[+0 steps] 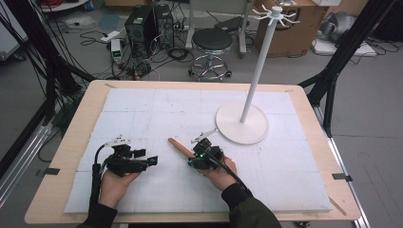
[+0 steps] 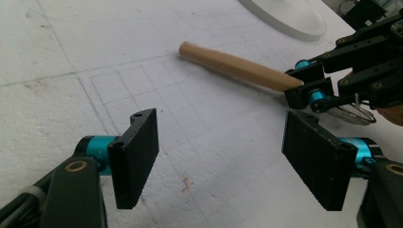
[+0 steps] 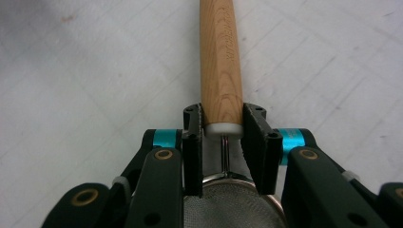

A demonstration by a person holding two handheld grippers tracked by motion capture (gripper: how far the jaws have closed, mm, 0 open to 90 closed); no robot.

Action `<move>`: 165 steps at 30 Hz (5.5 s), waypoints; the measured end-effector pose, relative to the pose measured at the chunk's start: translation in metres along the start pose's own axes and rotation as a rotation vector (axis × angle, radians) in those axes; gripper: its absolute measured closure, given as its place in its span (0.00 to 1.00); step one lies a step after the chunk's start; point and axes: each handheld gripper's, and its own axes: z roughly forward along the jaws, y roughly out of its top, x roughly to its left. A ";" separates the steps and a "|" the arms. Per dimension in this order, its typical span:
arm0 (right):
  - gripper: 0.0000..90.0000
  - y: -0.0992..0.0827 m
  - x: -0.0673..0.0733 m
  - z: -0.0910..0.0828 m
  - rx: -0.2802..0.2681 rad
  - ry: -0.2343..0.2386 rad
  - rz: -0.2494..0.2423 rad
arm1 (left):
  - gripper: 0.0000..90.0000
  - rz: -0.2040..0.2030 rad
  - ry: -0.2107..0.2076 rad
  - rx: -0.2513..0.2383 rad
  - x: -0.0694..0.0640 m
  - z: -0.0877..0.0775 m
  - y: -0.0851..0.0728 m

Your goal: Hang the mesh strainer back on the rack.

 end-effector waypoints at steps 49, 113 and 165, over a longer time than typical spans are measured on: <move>0.80 -0.018 -0.038 -0.078 -0.389 -0.016 0.110 | 0.32 0.003 0.005 0.005 0.000 0.001 -0.001; 0.80 -0.021 -0.111 -0.233 -1.058 -0.495 0.231 | 0.32 0.021 0.005 0.008 -0.003 0.011 0.000; 0.80 0.017 -0.141 -0.236 -1.031 -0.535 0.244 | 0.32 0.023 -0.005 0.012 -0.001 0.013 0.001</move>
